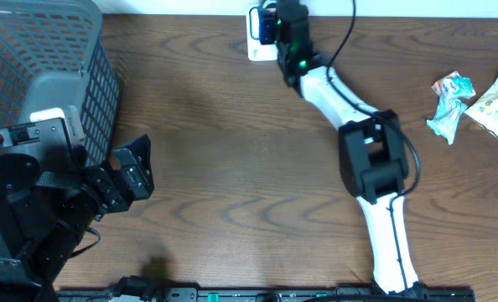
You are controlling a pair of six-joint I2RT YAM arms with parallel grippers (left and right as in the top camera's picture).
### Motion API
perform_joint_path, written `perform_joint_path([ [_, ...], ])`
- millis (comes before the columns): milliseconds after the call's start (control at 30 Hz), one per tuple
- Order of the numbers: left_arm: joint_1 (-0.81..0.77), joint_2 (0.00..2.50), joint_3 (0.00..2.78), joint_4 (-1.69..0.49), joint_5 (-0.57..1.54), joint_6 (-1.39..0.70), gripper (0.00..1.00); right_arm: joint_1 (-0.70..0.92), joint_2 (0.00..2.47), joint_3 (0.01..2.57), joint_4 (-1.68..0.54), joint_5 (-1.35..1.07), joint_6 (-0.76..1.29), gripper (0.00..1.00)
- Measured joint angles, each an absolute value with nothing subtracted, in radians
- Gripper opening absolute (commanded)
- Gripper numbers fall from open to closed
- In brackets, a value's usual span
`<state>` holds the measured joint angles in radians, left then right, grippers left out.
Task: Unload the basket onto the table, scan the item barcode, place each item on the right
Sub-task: 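Carry the tin to the right edge and drop it by the snacks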
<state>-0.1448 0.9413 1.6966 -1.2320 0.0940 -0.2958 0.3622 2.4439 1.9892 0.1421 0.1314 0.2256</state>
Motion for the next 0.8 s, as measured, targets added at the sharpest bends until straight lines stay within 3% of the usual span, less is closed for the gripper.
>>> perform_joint_path([
  [400,-0.145,0.942,1.697,-1.233,0.094,-0.296,0.98,0.088,2.048,2.017,-0.458,0.239,0.225,0.45],
  [533,-0.145,0.942,1.697,-1.232,0.094,-0.296,0.98,-0.041,2.036,2.022,-0.675,0.262,0.225,0.43],
  [800,-0.145,0.942,1.697,-1.232,0.094,-0.296,0.98,-0.252,2.079,1.997,-0.912,0.27,0.222,0.5],
])
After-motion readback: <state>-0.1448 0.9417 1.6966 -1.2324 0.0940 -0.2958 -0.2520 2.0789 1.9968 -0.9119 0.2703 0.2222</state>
